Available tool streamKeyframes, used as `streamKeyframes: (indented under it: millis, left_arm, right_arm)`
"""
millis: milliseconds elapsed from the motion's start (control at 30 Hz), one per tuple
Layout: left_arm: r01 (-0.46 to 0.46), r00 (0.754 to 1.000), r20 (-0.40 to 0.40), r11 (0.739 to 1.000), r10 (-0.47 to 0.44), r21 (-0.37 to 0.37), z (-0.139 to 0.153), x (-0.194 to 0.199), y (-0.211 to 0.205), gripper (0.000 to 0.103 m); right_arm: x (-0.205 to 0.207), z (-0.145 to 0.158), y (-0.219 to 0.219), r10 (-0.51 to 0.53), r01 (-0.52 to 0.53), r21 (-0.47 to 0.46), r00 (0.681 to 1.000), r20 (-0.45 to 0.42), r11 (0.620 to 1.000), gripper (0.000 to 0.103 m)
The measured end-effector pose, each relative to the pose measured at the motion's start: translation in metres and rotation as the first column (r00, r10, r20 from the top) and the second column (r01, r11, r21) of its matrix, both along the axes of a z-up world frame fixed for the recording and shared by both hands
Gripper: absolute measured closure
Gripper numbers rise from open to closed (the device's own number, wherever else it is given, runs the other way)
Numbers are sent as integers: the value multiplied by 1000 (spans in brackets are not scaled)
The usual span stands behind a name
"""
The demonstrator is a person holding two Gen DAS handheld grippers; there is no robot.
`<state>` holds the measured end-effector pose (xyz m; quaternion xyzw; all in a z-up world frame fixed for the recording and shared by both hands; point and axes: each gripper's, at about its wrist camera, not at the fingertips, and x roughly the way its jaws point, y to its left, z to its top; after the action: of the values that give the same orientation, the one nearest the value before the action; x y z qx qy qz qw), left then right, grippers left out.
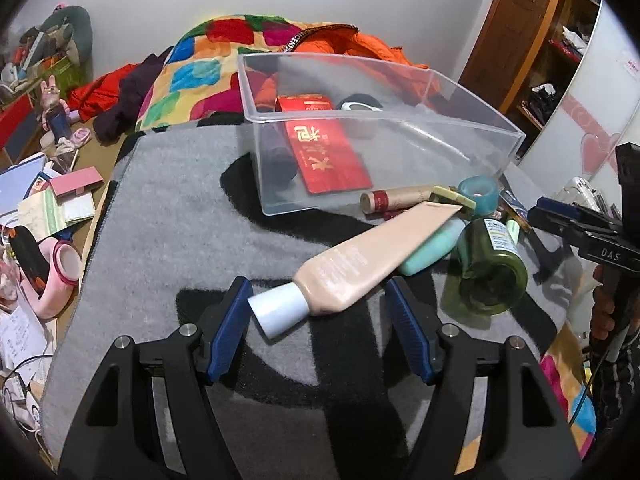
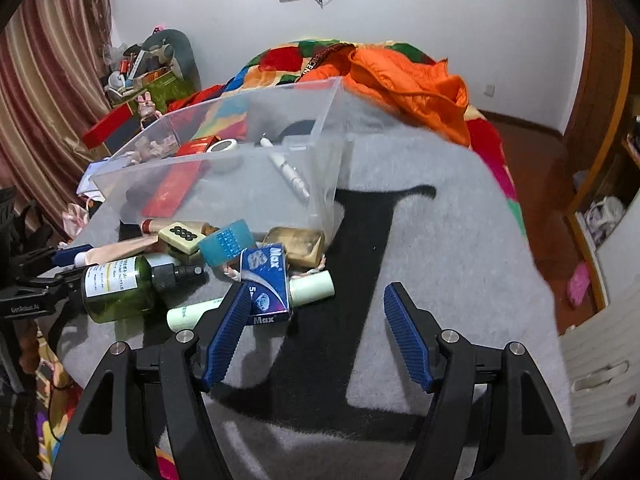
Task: Organize objects
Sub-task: 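Grasp the beige cream tube with the left tool while the right tool grasps the blue Max box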
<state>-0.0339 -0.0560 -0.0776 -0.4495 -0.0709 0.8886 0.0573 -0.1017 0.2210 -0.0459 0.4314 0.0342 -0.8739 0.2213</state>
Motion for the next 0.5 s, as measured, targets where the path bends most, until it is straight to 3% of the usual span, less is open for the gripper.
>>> streamKeyframes:
  millis: [267, 500]
  left_arm:
    - [-8, 1000, -22, 1000, 8, -5, 1, 12, 7, 55]
    - [-48, 998, -25, 998, 49, 39, 2, 17, -5, 55]
  right_arm:
    - [4, 2, -11, 23, -23, -38, 1000, -1, 999, 37]
    - [8, -2, -25, 46, -46, -14, 999, -3, 999, 37]
